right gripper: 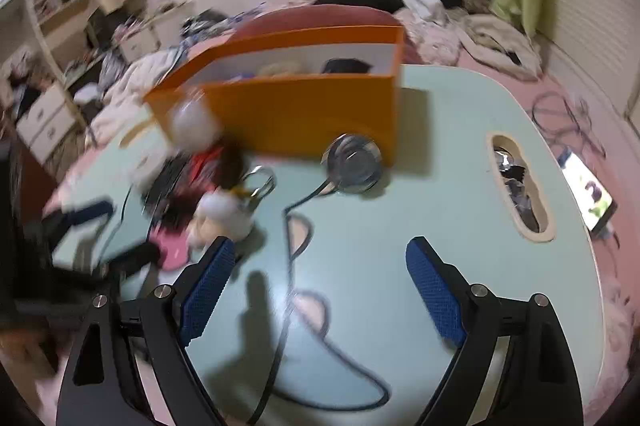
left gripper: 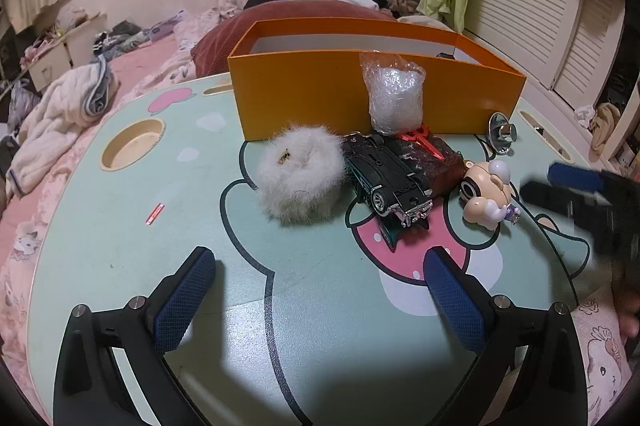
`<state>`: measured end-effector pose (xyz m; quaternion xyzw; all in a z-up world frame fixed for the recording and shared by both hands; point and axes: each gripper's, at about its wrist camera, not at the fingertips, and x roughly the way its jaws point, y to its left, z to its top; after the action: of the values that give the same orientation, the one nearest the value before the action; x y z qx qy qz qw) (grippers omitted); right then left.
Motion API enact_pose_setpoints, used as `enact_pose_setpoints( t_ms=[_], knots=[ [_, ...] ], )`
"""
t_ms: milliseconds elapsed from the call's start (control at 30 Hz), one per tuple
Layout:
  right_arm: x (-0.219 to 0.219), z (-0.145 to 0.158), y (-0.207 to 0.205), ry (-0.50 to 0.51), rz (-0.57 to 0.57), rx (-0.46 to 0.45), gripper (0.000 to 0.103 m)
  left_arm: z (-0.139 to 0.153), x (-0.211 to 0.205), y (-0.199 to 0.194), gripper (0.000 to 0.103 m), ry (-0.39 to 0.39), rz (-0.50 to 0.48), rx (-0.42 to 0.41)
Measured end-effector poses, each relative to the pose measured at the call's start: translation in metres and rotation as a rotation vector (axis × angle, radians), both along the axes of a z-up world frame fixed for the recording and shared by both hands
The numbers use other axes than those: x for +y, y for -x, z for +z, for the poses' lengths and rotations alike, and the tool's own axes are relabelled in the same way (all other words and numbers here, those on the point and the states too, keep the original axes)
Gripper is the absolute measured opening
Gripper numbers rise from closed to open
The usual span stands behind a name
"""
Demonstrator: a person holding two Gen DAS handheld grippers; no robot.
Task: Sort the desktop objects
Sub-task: 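Grasp the silver cone with the right tool while the left tool grasps the white pompom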
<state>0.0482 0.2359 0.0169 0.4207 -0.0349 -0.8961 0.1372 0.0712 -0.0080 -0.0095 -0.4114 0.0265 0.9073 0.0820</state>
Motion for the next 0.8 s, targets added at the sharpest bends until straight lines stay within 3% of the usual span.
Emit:
enact_pose_setpoints(
  t_ms=[167,267,333,400,533,667,733,800],
  knots=[
    [0.004,0.012,0.028,-0.024,-0.073,0.018,0.082,0.0,0.0,0.0,0.103,-0.001,0.0,0.0],
    [-0.007,0.007,0.045,-0.076,-0.067,-0.019,0.07,0.0,0.0,-0.001,0.103,0.0,0.0,0.0],
    [-0.011,-0.003,0.054,-0.105,-0.047,-0.06,0.052,0.0,0.0,-0.001,0.103,0.001,0.001,0.001],
    [-0.018,-0.002,0.051,-0.131,-0.03,-0.039,0.039,0.001,0.0,0.001,0.103,0.0,0.002,0.0],
    [-0.015,-0.003,0.041,-0.108,-0.009,-0.016,0.039,0.003,-0.004,-0.001,0.103,-0.009,0.035,0.005],
    [-0.012,0.0,0.023,-0.046,0.019,0.021,0.039,0.012,-0.022,-0.005,0.103,-0.122,0.062,0.027],
    [-0.012,0.006,0.013,-0.026,0.033,0.065,0.038,0.016,-0.029,-0.003,0.1,-0.168,0.084,0.035],
    [-0.014,0.012,0.002,-0.017,0.049,0.111,0.039,0.019,-0.034,0.001,0.088,-0.191,0.111,0.037]
  ],
)
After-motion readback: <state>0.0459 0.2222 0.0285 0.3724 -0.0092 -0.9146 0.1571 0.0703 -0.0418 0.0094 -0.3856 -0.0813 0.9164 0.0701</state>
